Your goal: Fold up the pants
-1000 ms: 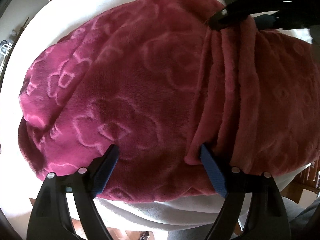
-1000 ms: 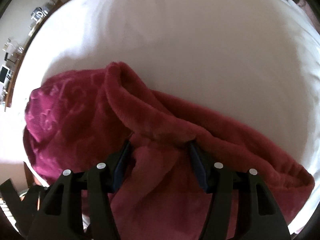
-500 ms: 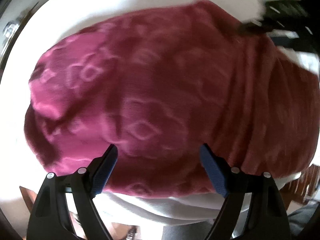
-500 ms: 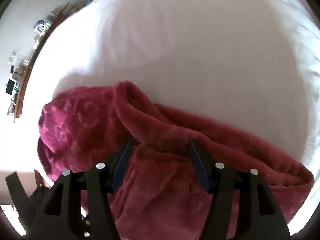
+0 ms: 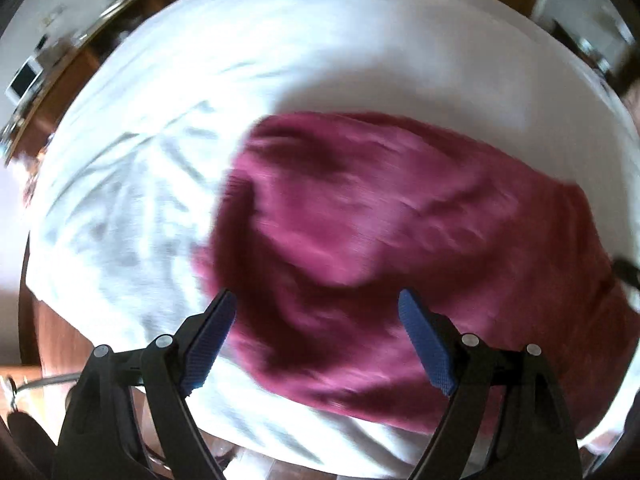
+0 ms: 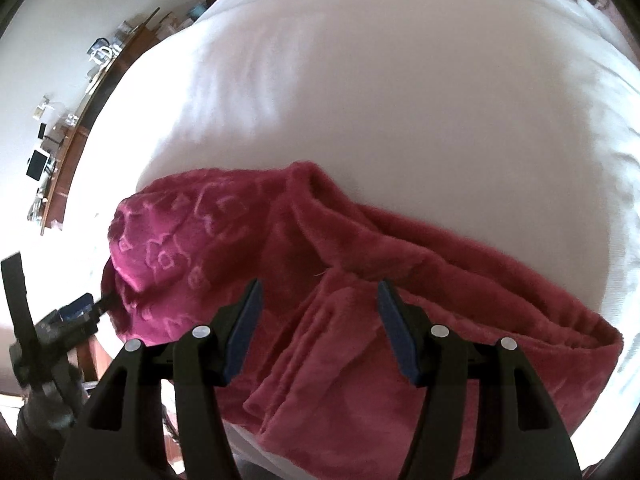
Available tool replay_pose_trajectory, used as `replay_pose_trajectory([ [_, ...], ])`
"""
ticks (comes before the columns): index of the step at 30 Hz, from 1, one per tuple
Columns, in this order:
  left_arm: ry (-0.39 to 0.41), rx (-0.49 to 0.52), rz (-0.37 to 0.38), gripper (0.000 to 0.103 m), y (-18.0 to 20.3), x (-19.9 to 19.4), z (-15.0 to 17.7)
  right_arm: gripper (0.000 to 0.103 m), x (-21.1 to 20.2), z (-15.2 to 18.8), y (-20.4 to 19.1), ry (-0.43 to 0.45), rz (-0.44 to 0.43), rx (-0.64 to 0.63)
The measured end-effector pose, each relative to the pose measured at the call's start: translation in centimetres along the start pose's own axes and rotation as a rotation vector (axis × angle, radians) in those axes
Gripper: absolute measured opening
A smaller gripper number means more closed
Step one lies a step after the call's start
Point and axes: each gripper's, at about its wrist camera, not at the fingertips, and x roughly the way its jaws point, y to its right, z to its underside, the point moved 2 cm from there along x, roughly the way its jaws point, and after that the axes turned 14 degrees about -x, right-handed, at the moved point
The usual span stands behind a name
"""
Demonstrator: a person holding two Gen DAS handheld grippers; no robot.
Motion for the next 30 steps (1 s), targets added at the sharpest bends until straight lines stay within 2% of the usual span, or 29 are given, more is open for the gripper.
replay_pose_trajectory([
  [6, -0.021, -0.210, 0.034, 0.083, -7.0, 2.2, -3.7, 0.062, 0.6, -0.1, -0.8, -0.017, 0.004, -0.003],
  [10, -0.045, -0.245, 0.044, 0.083, -10.0, 4.0, -3.8, 0.062, 0.6, -0.4, -1.0, -0.014, 0.013, 0.010],
  [12, -0.072, -0.245, 0.057, 0.083, -10.6, 5.4, -3.5, 0.062, 0.5, -0.4, -0.9, -0.015, 0.024, 0.011],
  [13, -0.082, -0.245, 0.064, 0.083, -9.6, 5.7, -2.1, 0.062, 0.4, -0.4, -1.0, -0.016, 0.029, 0.011],
  [15, -0.106, -0.244, 0.084, 0.083, -9.5, 6.9, -2.0, 0.062, 0.4, -0.3, -1.0, -0.021, 0.036, 0.014],
  [22, -0.203, -0.352, 0.262, 0.088, -11.3, 11.5, -2.6, 0.062, -0.3, 0.4, -0.5, -0.036, 0.055, 0.039],
  [27, -0.207, -0.349, 0.286, 0.089, -11.2, 12.5, -2.5, 0.062, -0.7, 1.0, -0.3, -0.040, 0.064, 0.053],
  [30, -0.220, -0.394, 0.323, 0.087, -10.8, 13.0, -1.9, 0.062, -0.5, 1.2, -0.2, -0.045, 0.065, 0.065],
])
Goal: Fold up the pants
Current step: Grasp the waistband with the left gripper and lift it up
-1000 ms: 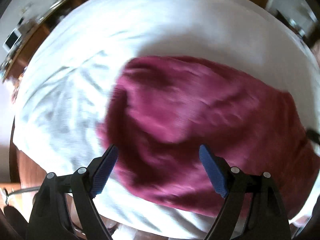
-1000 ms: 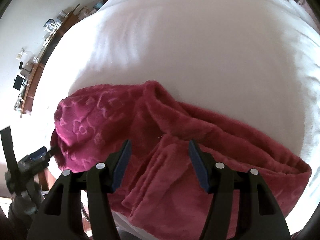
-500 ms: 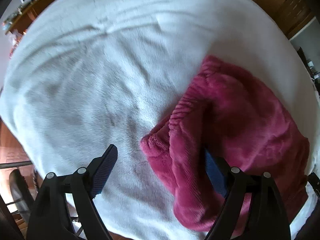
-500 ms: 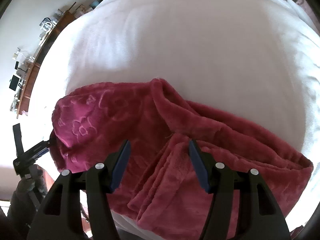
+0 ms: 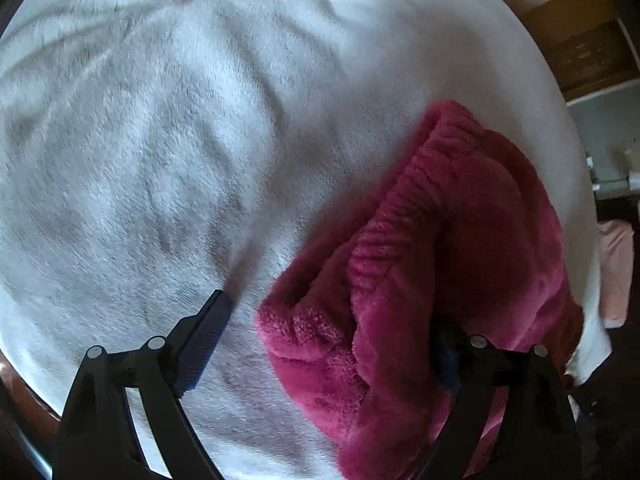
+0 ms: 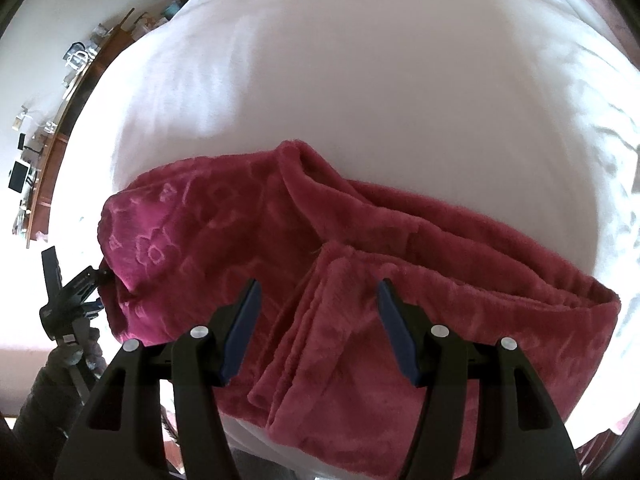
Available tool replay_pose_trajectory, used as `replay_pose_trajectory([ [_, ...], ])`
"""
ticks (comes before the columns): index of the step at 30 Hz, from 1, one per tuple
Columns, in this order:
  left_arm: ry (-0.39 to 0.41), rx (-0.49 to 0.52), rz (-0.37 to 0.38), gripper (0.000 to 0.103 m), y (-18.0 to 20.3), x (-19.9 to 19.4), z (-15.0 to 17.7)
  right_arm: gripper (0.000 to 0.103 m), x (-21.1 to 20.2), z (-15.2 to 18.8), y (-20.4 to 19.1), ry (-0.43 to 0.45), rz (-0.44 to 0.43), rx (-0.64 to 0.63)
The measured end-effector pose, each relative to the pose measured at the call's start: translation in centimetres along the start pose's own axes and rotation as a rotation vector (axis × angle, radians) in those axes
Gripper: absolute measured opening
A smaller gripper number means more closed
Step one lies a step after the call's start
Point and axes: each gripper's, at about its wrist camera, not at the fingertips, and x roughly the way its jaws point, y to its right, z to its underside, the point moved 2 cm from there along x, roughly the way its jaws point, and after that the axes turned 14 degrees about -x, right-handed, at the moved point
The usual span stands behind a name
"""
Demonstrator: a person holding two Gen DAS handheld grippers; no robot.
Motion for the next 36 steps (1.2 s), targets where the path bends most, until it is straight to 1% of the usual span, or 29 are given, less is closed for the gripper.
replay_pose_trajectory([
  [3, -0.008, -0.021, 0.042, 0.078, 0.0, 0.1, 0.9, 0.062, -0.1, 0.2, -0.2, 0.004, -0.004, -0.001],
  [5, -0.014, -0.014, 0.061, 0.068, 0.3, 0.3, 1.2, 0.062, -0.3, 0.4, -0.3, 0.006, -0.004, -0.010],
  [6, -0.018, -0.004, 0.063, 0.066, 0.6, 0.5, 1.5, 0.062, -0.5, 0.5, -0.3, 0.008, -0.001, -0.014],
  [8, -0.021, 0.016, 0.062, 0.054, 1.2, 0.7, 2.0, 0.062, -0.7, 0.7, -0.2, 0.010, 0.005, -0.017],
  [9, -0.020, 0.020, 0.059, 0.052, 1.5, 0.7, 2.1, 0.062, -0.8, 0.8, 0.0, 0.011, 0.007, -0.014],
  [11, -0.017, 0.027, 0.045, 0.043, 2.3, 0.7, 2.5, 0.062, -1.1, 1.0, 0.5, 0.016, 0.013, -0.002],
  [14, 0.004, 0.050, 0.018, 0.036, 3.4, 0.0, 3.4, 0.062, -1.7, 1.3, 1.2, 0.032, 0.022, 0.011],
  [17, 0.034, 0.085, -0.009, 0.034, 4.5, -1.1, 4.7, 0.062, -2.3, 1.6, 1.8, 0.050, 0.024, 0.019],
  [18, 0.045, 0.099, -0.011, 0.034, 4.9, -1.7, 5.5, 0.062, -2.5, 1.7, 2.1, 0.055, 0.023, 0.021],
  [19, 0.052, 0.109, -0.011, 0.033, 5.2, -2.0, 5.4, 0.062, -2.8, 1.8, 2.3, 0.061, 0.022, 0.024],
  [22, 0.086, 0.152, -0.010, 0.032, 6.8, -3.7, 7.3, 0.062, -3.5, 2.4, 2.9, 0.073, 0.018, 0.026],
  [27, 0.137, 0.206, 0.026, 0.032, 8.9, -6.4, 10.4, 0.062, -5.2, 3.7, 4.2, 0.098, 0.012, 0.030],
  [33, 0.185, 0.295, 0.066, 0.032, 13.2, -9.4, 16.0, 0.062, -7.7, 6.4, 7.3, 0.128, 0.009, 0.064],
  [34, 0.191, 0.306, 0.071, 0.032, 14.0, -9.6, 15.2, 0.062, -8.0, 6.8, 7.8, 0.130, 0.009, 0.070],
  [36, 0.200, 0.337, 0.080, 0.032, 15.6, -10.4, 16.9, 0.062, -8.6, 8.2, 9.1, 0.136, 0.008, 0.092],
])
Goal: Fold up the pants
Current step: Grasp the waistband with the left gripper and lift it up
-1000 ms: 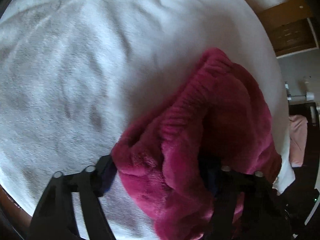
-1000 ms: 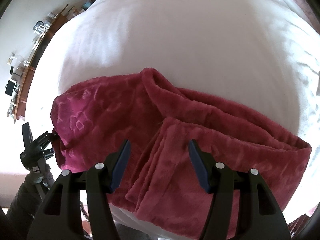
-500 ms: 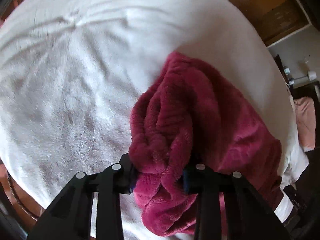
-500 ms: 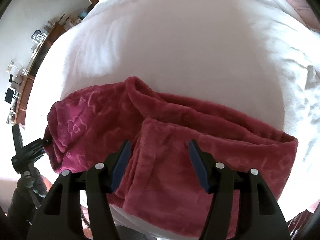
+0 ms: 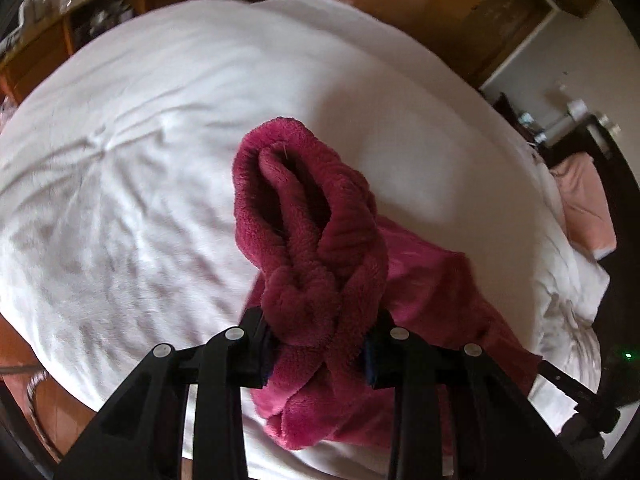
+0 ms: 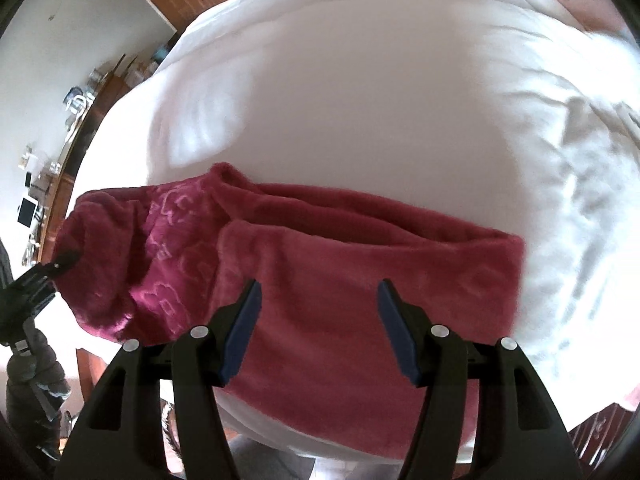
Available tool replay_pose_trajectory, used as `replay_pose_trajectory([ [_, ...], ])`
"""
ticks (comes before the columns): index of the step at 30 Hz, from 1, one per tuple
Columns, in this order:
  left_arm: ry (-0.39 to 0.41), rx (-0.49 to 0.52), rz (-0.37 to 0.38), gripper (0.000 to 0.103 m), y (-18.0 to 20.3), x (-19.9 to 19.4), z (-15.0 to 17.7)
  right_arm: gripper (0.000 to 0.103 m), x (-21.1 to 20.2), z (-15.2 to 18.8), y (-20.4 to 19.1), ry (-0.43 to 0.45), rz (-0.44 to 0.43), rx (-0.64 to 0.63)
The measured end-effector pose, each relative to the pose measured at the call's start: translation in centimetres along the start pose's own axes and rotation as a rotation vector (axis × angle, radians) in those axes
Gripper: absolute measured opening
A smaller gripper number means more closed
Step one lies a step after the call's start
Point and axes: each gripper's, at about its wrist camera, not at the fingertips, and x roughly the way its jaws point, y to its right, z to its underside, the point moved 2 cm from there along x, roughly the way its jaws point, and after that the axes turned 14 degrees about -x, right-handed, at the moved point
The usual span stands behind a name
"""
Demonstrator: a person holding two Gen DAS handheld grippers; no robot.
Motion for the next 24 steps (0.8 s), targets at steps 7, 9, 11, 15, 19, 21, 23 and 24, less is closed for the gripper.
replay_pose_trajectory([
  [7, 0.022, 0.123, 0.066, 0.032, 8.5, -2.3, 4.0, 0.062, -2.7, 4.4, 5.5, 0.018, 0.002, 0.088],
  [9, 0.018, 0.160, 0.088, 0.032, 10.7, -2.8, 5.3, 0.062, -3.0, 5.4, 6.9, 0.018, 0.002, 0.112],
  [11, 0.011, 0.195, 0.103, 0.032, 12.4, -3.0, 6.7, 0.062, -3.4, 6.7, 8.2, 0.017, 0.003, 0.141],
  [15, -0.010, 0.274, 0.124, 0.032, 16.5, -2.7, 10.1, 0.062, -4.3, 8.8, 10.6, 0.017, -0.005, 0.176],
  [19, -0.033, 0.353, 0.147, 0.032, 21.4, -2.9, 14.1, 0.062, -5.0, 10.0, 12.3, 0.021, -0.017, 0.182],
  [21, -0.047, 0.383, 0.162, 0.032, 22.9, -2.7, 15.6, 0.062, -5.4, 10.6, 13.0, 0.020, -0.023, 0.185],
  [23, -0.071, 0.415, 0.184, 0.032, 24.5, -2.3, 17.3, 0.062, -5.8, 11.2, 13.6, 0.020, -0.026, 0.185],
  [24, -0.081, 0.428, 0.191, 0.032, 25.2, -2.1, 18.1, 0.062, -6.0, 11.5, 13.9, 0.021, -0.026, 0.187],
])
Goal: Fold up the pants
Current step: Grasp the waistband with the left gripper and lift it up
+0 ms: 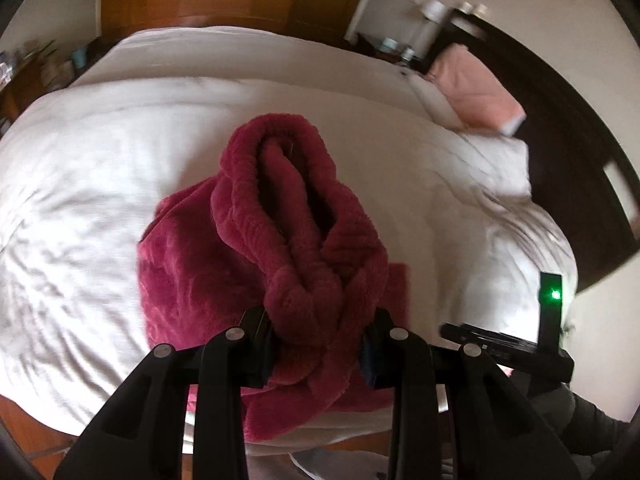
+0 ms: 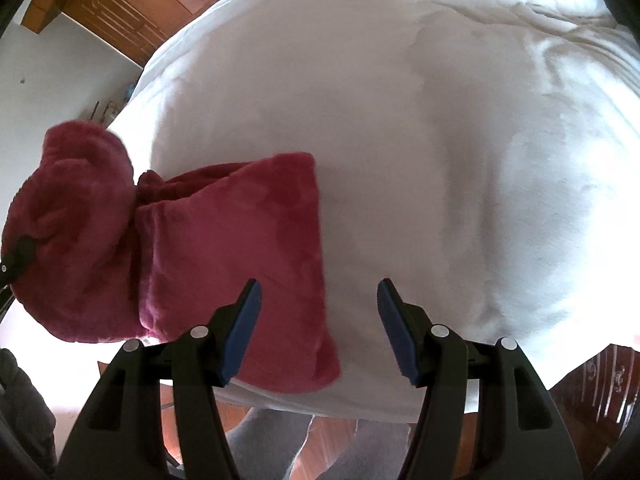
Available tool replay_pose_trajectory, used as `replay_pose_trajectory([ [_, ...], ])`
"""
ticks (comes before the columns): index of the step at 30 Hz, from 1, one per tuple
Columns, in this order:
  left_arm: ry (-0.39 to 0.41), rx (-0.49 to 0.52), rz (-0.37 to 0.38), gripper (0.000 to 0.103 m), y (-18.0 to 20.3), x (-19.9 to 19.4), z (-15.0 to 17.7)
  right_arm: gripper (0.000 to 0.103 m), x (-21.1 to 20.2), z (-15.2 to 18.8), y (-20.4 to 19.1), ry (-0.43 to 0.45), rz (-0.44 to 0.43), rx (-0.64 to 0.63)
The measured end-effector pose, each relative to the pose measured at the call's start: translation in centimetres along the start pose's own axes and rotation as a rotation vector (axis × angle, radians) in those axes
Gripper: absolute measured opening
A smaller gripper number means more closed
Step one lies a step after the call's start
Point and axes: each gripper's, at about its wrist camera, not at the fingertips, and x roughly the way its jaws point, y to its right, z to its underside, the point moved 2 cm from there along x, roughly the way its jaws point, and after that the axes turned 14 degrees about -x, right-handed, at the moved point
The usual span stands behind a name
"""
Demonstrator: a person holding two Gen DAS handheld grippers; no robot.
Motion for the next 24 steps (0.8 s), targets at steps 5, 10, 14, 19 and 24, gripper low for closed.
replay_pose_trajectory([
  [5, -0.046, 0.074, -0.004, 0.032, 3.2, 2.3, 2.1, 0.062, -1.1, 1.4, 2.2, 0.010, 0.006, 0.029],
  [10, -0.077, 0.141, -0.016, 0.032, 5.4, 3.9, 4.1, 0.062, -1.6, 2.1, 3.7, 0.010, 0.012, 0.056],
  [14, -0.078, 0.230, -0.023, 0.032, 7.6, 4.3, 5.3, 0.062, -1.8, 2.7, 4.4, 0.008, 0.013, 0.072],
  [19, -0.121, 0.388, -0.037, 0.032, 10.1, 6.0, 8.7, 0.062, -1.7, 3.1, 4.2, 0.003, 0.007, 0.070],
  [24, -0.173, 0.437, -0.073, 0.035, 9.8, 9.0, 11.0, 0.062, -0.9, 3.7, 4.1, -0.017, 0.011, 0.068],
])
